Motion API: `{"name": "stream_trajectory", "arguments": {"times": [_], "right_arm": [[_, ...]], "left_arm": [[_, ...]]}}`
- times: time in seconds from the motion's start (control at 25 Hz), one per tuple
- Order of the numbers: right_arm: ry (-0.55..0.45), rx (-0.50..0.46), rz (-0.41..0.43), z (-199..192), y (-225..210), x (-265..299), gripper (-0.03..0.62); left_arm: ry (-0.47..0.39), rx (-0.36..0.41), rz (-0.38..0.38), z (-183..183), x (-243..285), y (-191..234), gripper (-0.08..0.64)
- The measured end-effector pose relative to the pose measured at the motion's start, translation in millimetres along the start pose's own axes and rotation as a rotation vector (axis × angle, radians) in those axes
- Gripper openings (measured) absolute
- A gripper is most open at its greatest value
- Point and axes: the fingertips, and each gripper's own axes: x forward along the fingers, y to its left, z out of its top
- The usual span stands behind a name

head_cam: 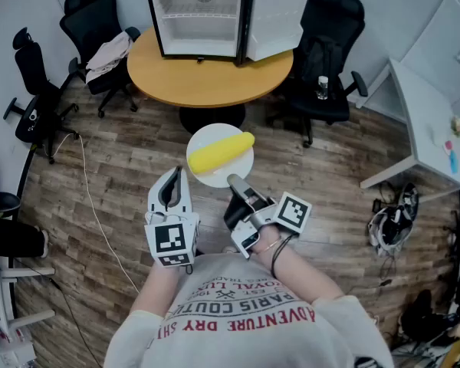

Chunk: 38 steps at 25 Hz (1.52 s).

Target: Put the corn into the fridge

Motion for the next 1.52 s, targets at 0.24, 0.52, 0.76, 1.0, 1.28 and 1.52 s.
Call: {"name": "stream_trajectory", "arguments": {"times": [0.24,0.52,0.76,1.0,1.28,1.52], "right_arm": [[-0.002,0.003,0.001,0,-1,0,0.038],[0.001,0.002,0.002,0,1,0,0.038],[0.010,-0.003,0.009,2,1,1,0.038],[0.010,-0.003,-0.001,9,-5,10,0.038],[-0.011,-0.003,-0.020,40,0,78,0.038],[-0.067,0.002,-0.027,50,1,159,0.038]], "left_arm": [[-0.003,-0.007,0.003,-1,0,1,0.025],[-0.004,-0.006,0.002,0,0,-1,0.025],[0.000,-0.009,0.000,-3,2,-2,0.025],[-0.005,-0.016,-0.013,-8,14,0,0.025],[0.006,-0.027,-0.047,-3,82,39,0.025],[-0.009,-0.022,-0.087,2,143,103,0.025]]}}
